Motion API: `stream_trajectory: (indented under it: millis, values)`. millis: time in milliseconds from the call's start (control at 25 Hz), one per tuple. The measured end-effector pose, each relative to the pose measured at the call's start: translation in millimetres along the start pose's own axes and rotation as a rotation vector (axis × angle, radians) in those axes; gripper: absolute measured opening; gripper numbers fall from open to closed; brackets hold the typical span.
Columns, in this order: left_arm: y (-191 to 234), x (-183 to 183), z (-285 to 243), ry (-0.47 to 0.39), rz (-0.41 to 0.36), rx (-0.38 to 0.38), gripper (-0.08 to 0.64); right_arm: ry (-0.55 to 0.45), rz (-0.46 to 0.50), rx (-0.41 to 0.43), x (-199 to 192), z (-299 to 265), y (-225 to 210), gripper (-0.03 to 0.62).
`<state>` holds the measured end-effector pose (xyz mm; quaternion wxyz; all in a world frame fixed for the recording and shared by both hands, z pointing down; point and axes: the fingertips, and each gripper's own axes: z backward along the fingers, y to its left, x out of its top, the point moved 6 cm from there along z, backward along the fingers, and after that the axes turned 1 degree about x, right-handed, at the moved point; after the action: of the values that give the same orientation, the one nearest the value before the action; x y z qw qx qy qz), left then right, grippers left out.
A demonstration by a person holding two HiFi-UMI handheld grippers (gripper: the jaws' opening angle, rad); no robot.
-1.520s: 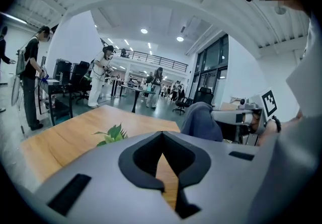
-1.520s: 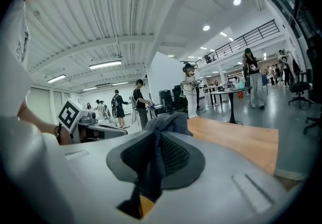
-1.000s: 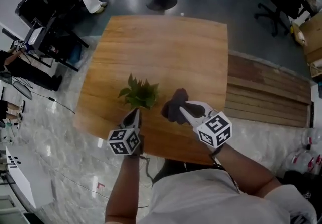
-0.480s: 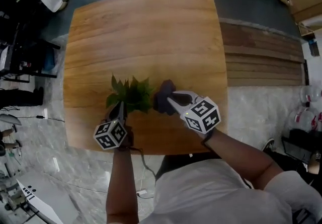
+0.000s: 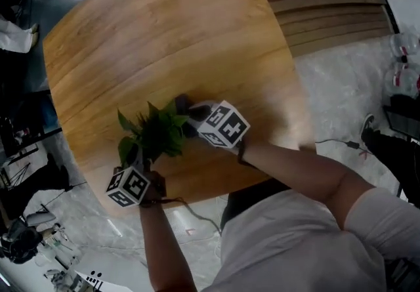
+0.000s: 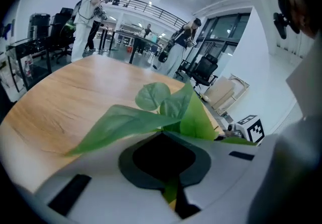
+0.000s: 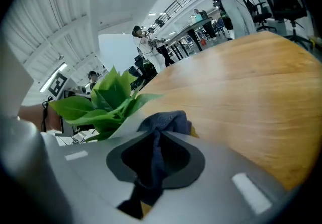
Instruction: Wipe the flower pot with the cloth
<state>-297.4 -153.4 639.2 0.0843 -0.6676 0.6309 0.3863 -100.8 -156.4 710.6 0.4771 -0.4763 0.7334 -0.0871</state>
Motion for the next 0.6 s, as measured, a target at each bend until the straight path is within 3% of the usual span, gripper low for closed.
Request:
stream_trajectory:
  millis: [200,440,600]
  values:
    - [2.5,2.2,-11.8,0.037,-0.053,-0.009,0.006,0.024,-0.036,0.015,-14.3,-15.0,-7.1,0.045]
    - [-3.6,3.9,-15.6,0.039,-0.049,-0.023,0.006,-0.045,-0.079,0.081,12.3,35.8,25.9,0.045]
    - [-7.2,11.4,-23.8,0.049,-0.074,-0.044,0.006,-0.018,-0.076,0.075,10.5,34.1,19.2,0.046]
